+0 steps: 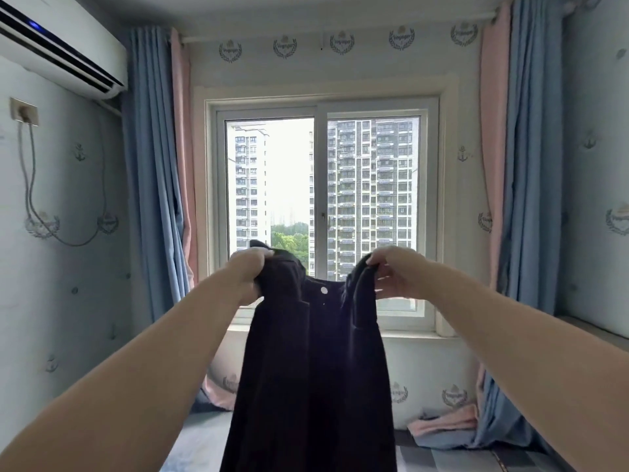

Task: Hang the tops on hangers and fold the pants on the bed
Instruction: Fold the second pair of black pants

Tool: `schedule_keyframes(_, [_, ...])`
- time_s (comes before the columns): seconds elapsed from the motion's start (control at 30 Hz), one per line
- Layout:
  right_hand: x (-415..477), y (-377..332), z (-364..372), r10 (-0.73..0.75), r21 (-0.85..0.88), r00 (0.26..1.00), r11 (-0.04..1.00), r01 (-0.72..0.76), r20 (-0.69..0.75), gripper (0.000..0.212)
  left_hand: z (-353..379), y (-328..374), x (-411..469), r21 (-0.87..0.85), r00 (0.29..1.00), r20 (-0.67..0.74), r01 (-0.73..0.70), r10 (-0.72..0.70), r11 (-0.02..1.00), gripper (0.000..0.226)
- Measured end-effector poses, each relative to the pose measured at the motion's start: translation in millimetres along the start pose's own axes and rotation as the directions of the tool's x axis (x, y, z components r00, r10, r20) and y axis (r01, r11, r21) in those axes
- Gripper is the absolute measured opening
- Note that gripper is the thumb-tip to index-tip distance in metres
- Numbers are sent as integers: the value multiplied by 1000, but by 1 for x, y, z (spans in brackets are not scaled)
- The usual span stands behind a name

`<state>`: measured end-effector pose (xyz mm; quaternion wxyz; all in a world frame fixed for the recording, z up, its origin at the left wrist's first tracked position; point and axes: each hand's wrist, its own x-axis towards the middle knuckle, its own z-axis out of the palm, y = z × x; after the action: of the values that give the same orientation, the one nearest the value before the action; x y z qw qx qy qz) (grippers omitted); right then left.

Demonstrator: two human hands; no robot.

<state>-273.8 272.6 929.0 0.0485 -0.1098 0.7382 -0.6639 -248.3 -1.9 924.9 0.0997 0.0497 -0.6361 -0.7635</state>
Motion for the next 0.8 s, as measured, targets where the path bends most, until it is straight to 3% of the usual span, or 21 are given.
schedule_keyframes(0.1, [-7, -19, 19, -109, -2, 992, 994, 109, 64, 11, 28, 6, -23, -115, 986, 134, -85, 100, 990, 25])
schedule_keyframes(0.23, [-16, -38, 44, -238, -109, 971, 965, 239, 16, 14, 52, 9, -50, -129, 948, 282, -114, 147, 985, 36])
schedule_keyframes(0.4, [-29, -58, 49, -376, -218, 926, 902, 372, 25, 17, 47, 7, -62, 86, 845, 479, -314, 237, 945, 60])
schedule_keyframes(0.53, [-40, -60, 63, -494, -308, 869, 822, 479, 34, 10, 56, -3, -61, 198, 832, 369, -506, 415, 839, 50])
schedule_keyframes(0.67, [-44, -45, 55, -611, -317, 788, 764, 562, -74, 9, 45, -2, -48, 152, 858, 253, -491, 447, 858, 32])
schedule_keyframes(0.73, [-45, -35, 37, -632, -279, 715, 774, 568, -297, 31, 33, 4, -42, 88, 878, 250, -440, 408, 894, 25])
schedule_keyframes(0.8, [-49, -15, 20, -508, -229, 724, 860, 456, -467, 75, 20, 12, -38, 14, 885, 275, -395, 376, 919, 23])
